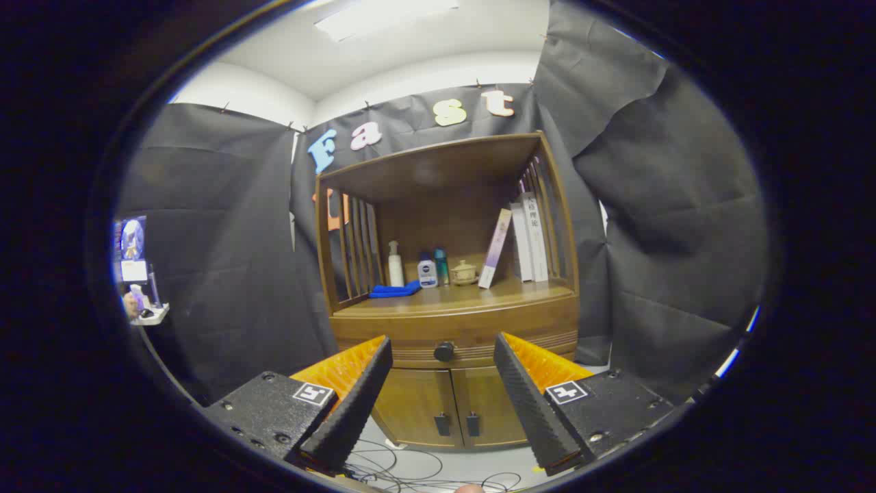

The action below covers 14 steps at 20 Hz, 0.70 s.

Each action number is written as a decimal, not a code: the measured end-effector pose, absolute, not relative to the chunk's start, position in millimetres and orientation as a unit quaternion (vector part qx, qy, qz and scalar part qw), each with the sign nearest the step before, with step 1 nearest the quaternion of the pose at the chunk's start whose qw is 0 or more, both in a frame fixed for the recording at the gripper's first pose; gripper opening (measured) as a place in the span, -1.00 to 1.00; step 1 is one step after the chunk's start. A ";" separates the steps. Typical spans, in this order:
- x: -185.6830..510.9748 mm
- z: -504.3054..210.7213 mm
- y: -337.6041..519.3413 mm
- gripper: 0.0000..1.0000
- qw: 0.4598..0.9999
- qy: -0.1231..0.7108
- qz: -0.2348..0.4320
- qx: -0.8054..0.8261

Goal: Pull open the drawer, take out the items inside it, and place them on the countertop above the cabinet.

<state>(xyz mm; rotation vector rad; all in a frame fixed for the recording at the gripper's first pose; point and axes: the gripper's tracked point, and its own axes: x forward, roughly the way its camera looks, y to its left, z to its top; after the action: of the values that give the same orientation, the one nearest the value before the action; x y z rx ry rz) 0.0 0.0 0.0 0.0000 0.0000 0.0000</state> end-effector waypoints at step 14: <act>13.0 -16.4 36.5 0.95 0.999 0.030 0.006 -0.011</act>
<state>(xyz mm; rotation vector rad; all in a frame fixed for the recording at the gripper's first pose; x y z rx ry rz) 13.0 36.5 -16.4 -0.0226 0.0604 0.0119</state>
